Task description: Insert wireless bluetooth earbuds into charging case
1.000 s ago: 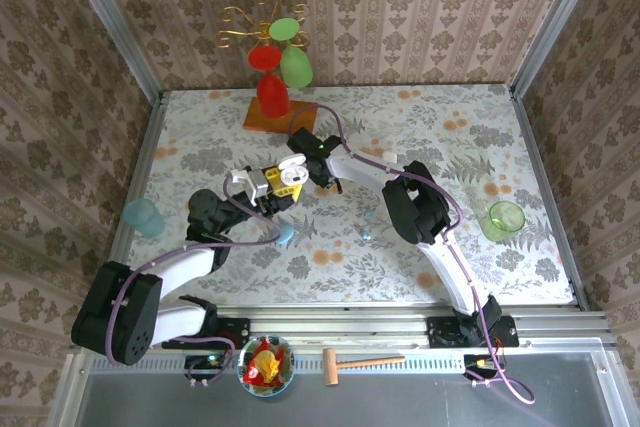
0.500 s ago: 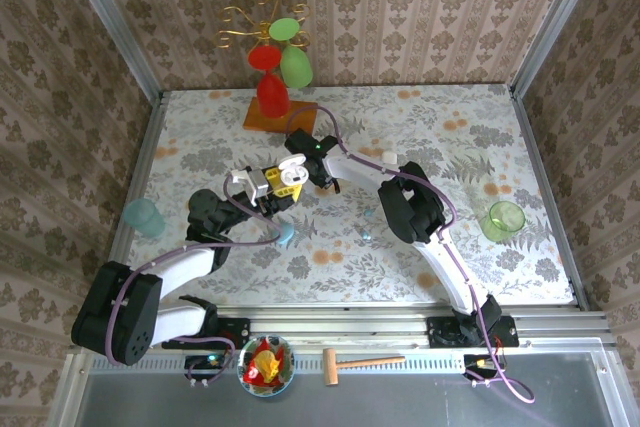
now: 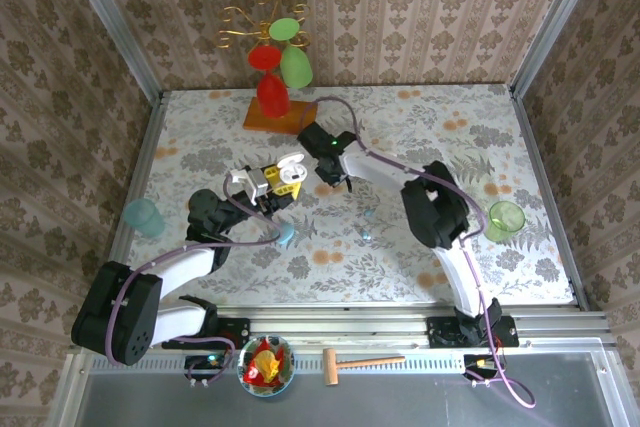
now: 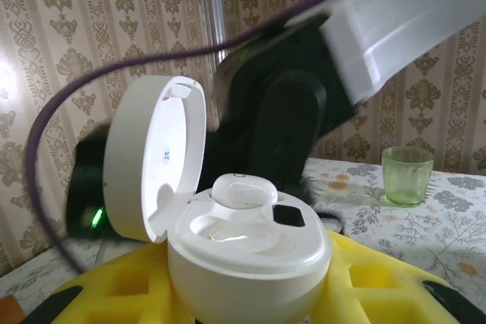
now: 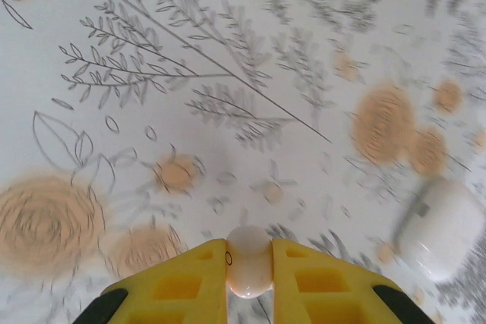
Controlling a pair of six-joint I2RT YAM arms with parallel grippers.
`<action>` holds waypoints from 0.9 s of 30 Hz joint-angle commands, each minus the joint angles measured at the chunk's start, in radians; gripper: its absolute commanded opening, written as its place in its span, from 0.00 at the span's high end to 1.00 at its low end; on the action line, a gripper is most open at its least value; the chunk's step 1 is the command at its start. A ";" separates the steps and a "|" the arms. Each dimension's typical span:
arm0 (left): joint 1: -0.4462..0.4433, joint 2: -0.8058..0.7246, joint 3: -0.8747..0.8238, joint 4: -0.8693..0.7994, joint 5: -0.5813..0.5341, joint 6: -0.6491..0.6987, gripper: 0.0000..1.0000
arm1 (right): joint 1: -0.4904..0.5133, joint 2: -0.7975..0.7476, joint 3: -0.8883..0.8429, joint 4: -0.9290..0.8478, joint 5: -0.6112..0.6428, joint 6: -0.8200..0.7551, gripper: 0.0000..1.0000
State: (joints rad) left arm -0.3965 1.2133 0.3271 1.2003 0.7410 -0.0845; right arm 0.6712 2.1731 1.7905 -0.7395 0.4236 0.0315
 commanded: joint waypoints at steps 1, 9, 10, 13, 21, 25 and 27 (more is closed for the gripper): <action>0.007 0.002 0.000 0.046 -0.030 0.017 0.75 | -0.026 -0.165 -0.108 0.061 -0.057 0.097 0.83; 0.006 0.016 -0.001 0.051 -0.061 0.038 0.75 | -0.048 -0.581 -0.443 0.260 -0.168 0.218 0.83; 0.006 0.021 0.001 0.052 -0.062 0.043 0.76 | -0.048 -0.628 -0.469 0.278 -0.214 0.233 0.83; 0.004 0.031 0.000 0.067 -0.085 0.060 0.76 | -0.048 -0.738 -0.526 0.334 -0.367 0.281 0.83; 0.002 0.067 0.019 0.071 -0.091 0.089 0.75 | 0.000 -0.827 -0.533 0.473 -0.644 0.376 0.82; -0.002 0.071 0.023 0.070 -0.091 0.090 0.75 | 0.033 -0.788 -0.491 0.533 -0.736 0.408 0.82; -0.002 0.068 0.020 0.070 -0.091 0.091 0.75 | 0.056 -0.748 -0.465 0.548 -0.750 0.410 0.82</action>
State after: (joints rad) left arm -0.3977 1.2804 0.3279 1.2213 0.6518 -0.0204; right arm 0.7048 1.3808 1.2732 -0.2672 -0.2325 0.4049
